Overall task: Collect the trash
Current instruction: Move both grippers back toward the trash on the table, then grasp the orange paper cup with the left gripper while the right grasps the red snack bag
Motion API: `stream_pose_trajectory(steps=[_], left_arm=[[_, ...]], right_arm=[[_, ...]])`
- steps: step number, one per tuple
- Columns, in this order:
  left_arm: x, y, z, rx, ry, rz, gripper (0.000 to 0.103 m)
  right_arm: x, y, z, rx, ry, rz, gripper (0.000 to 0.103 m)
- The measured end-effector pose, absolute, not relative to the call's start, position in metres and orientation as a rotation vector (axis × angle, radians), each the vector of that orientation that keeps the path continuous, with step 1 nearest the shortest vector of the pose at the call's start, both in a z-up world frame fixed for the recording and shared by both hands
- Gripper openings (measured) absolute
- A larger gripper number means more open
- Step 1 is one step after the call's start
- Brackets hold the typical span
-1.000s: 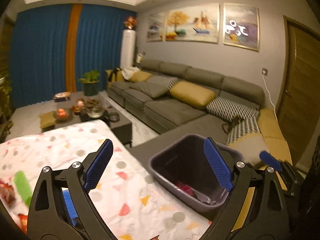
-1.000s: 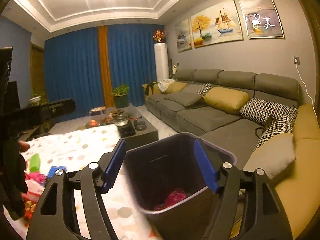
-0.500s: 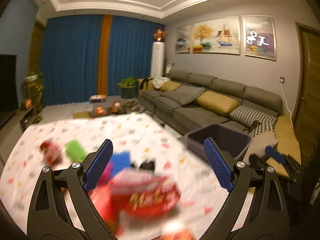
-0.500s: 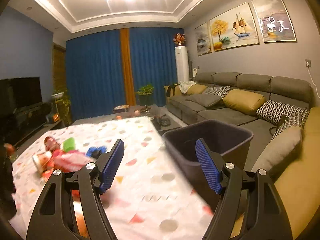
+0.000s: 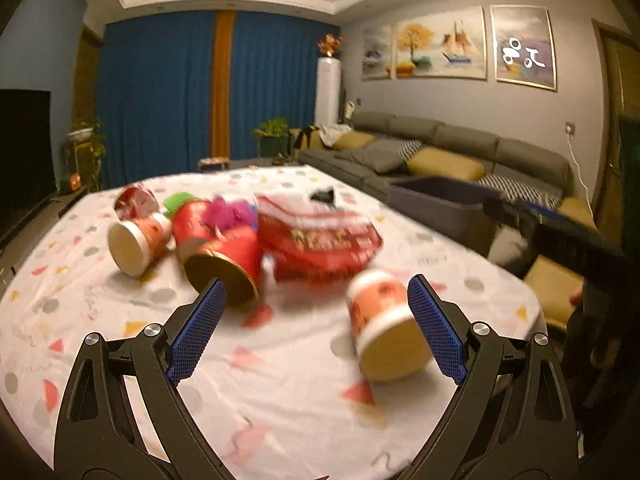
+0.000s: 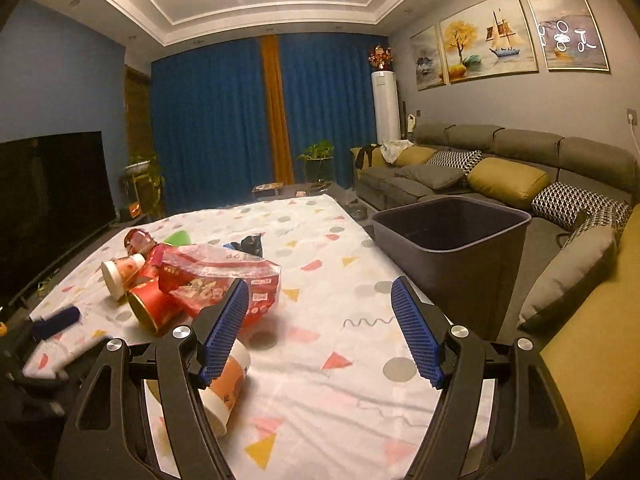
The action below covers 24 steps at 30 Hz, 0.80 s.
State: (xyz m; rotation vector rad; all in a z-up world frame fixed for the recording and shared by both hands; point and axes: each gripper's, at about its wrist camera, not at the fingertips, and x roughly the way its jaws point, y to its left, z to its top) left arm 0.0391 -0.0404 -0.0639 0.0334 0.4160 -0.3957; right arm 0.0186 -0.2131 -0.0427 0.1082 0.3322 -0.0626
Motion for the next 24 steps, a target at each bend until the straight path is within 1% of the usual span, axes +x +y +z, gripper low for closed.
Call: stream_pose_trajectory(steps=[2,9,14,16,17,19,22,24], left_arm=[[0.041,-0.045,-0.072,0.042,0.442,-0.407,0.087],[0.051,-0.060,-0.091,0.081,0.527,-0.432,0.072],[0.064,-0.067,-0.096,0.083,0.581,-0.437,0.052],[0.070,-0.071,-0.098,0.085,0.605,-0.448,0.037],[0.072,-0.073,-0.099,0.086,0.614,-0.449,0.034],[0.076,-0.074,-0.101,0.076,0.631,-0.459,0.015],[0.081,-0.074,-0.104,0.058,0.650,-0.468,0.003],[0.081,-0.072,-0.104,0.050,0.639,-0.465,0.002]], right_arm=[[0.017,-0.212,-0.043,0.106,0.330,-0.063,0.073],[0.019,-0.214,-0.046,0.098,0.338,-0.056,0.072],[0.024,-0.215,-0.051,0.098,0.356,-0.049,0.072],[0.026,-0.214,-0.053,0.096,0.364,-0.045,0.072],[0.028,-0.214,-0.055,0.096,0.368,-0.042,0.072],[0.031,-0.213,-0.057,0.093,0.377,-0.037,0.072],[0.036,-0.211,-0.059,0.088,0.388,-0.027,0.072],[0.041,-0.210,-0.061,0.083,0.396,-0.021,0.072]])
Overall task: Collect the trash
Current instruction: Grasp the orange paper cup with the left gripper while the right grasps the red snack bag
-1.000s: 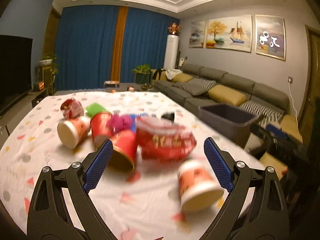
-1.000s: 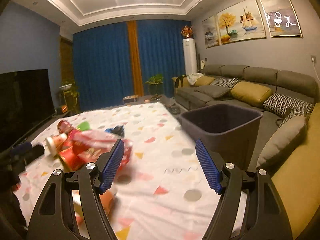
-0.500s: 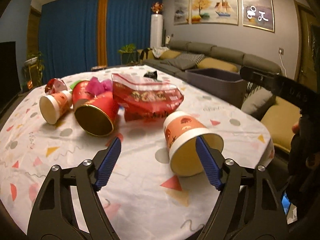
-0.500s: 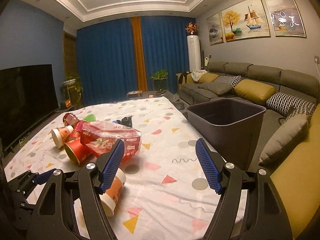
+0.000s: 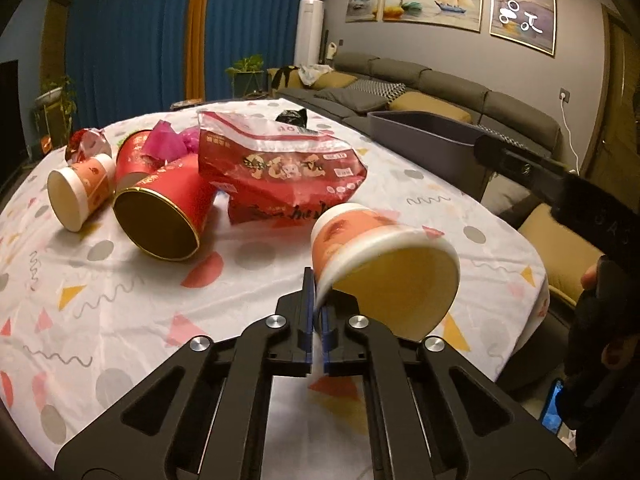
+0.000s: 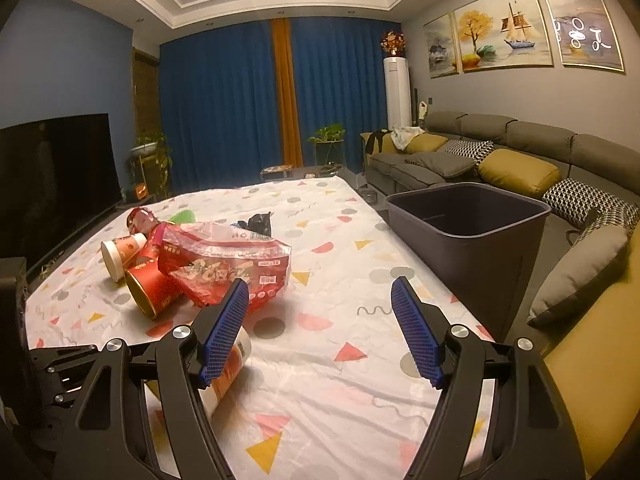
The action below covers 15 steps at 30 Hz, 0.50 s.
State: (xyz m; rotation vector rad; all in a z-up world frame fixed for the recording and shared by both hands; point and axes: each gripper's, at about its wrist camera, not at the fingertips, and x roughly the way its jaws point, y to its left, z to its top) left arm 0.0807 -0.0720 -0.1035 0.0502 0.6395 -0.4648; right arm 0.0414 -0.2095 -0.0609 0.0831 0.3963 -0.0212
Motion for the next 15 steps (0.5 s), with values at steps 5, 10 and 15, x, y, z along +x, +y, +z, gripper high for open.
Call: stream_pose_trajectory(steps=[5,10,15], left_arm=[[0.079,-0.063,-0.094,0.024,0.598,-0.448,0.002],[0.075,-0.042,-0.074,-0.009,0.533,-0.401,0.002],[0.081,-0.025,-0.062,-0.029,0.508,-0.327,0.002]], right_arm=[[0.059,-0.204,-0.062,0.073,0.413,0.000,0.071],[0.084,-0.199,-0.060,0.076,0.433,0.023,0.070],[0.118,-0.194,-0.063,0.085,0.482,0.044,0.068]])
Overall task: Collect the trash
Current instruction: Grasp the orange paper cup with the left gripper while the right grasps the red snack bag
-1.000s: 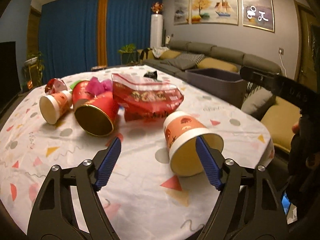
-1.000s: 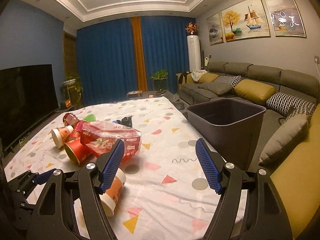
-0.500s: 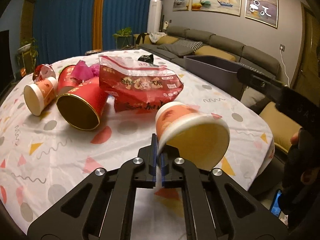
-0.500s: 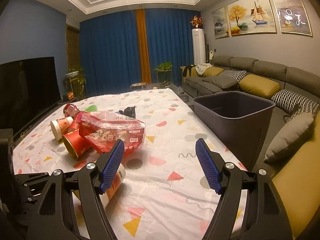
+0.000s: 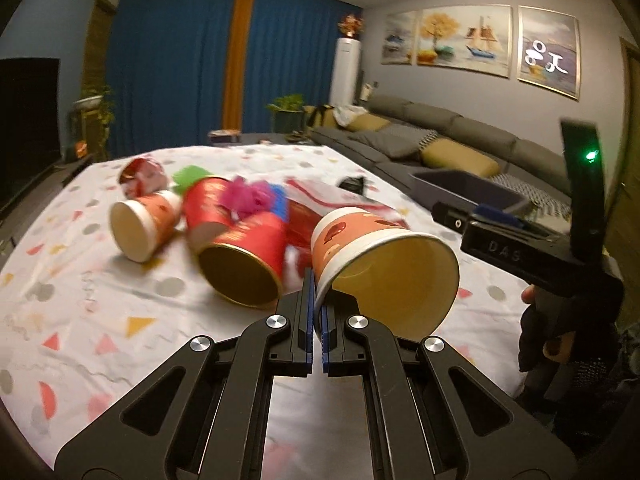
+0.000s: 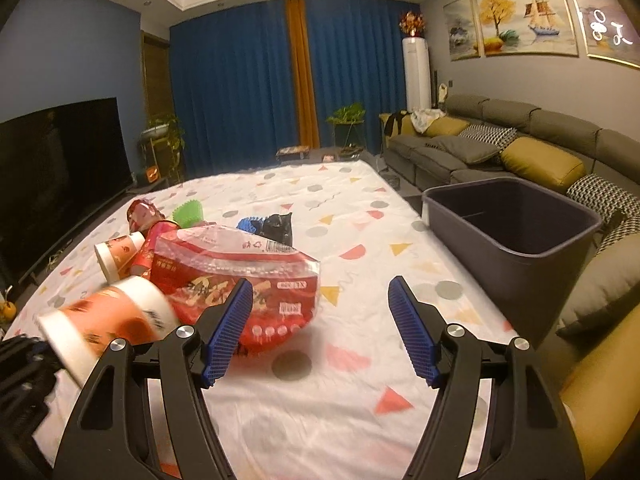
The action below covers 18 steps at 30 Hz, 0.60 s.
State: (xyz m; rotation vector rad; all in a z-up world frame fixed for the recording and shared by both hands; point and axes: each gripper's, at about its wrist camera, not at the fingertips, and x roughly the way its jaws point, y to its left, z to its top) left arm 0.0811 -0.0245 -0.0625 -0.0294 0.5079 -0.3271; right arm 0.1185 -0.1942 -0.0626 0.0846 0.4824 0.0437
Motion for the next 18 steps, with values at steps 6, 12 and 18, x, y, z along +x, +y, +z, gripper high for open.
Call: stream_pose_trajectory(steps=[6,12,18], left_arm=[[0.088,-0.011,-0.054,-0.046,0.487,-0.287,0.002],[0.092,-0.009,-0.051,-0.050,0.478,-0.282,0.002],[0.097,-0.008,-0.052,-0.049,0.485,-0.280,0.002]], right_arm=[[0.158,-0.191,-0.074,0.098,0.583,0.064,0.058],[0.183,-0.194,-0.087,0.129,0.667,0.088,0.049],[0.193,-0.194,-0.098,0.168,0.718,0.140,0.032]])
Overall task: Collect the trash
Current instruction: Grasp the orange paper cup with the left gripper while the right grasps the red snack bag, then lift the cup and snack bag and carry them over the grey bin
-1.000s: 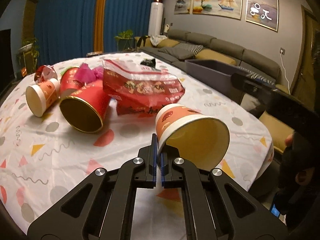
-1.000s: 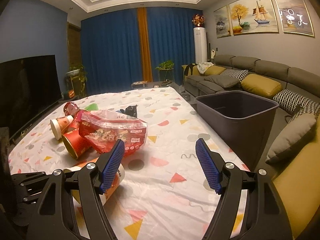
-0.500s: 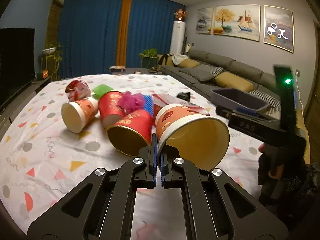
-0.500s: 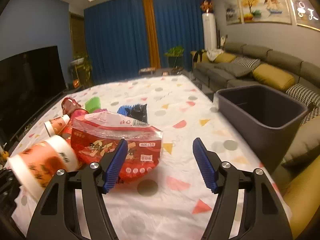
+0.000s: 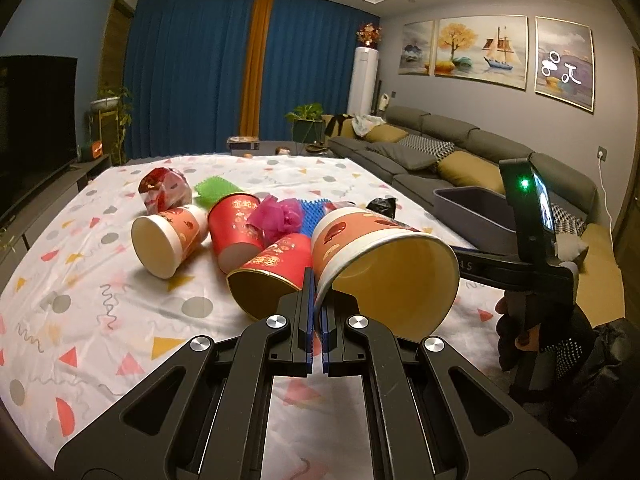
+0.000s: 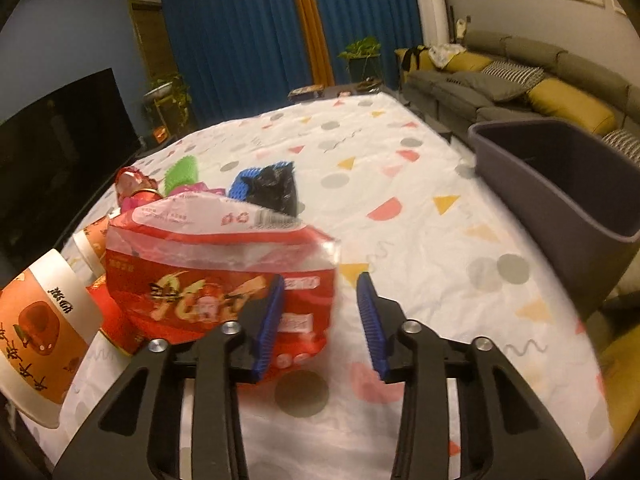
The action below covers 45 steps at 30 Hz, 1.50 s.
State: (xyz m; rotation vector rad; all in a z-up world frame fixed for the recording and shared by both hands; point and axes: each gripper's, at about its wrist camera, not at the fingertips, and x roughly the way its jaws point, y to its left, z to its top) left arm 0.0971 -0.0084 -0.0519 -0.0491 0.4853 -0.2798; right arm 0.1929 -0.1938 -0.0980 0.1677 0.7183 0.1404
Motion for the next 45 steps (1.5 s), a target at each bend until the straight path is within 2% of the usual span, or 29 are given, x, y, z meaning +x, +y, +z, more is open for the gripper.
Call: stream_pose_trajectory(steps=[4,6,11,29,45], left_arm=[[0.099,-0.009,-0.054,-0.050,0.492,-0.279,0.002],[0.100,-0.009,-0.055,-0.051,0.496,-0.278,0.002],[0.099,-0.011,-0.055,-0.051,0.499,-0.275,0.002],[0.100,-0.022,-0.045,-0.043,0.475,-0.272,0.002],[0.112,-0.052,-0.038,-0.019,0.472,-0.300,0.002]], right_arm=[[0.195,-0.194,-0.099,0.192,0.727,0.178,0.023],[0.193,-0.195,-0.098,0.198,0.723,0.192,0.012],[0.184,-0.193,-0.093,0.202,0.704,0.221,0.003],[0.120,-0.222,-0.032,0.148,0.462,0.098,0.002],[0.094,-0.273,-0.012,0.178,0.360,-0.020,0.001]])
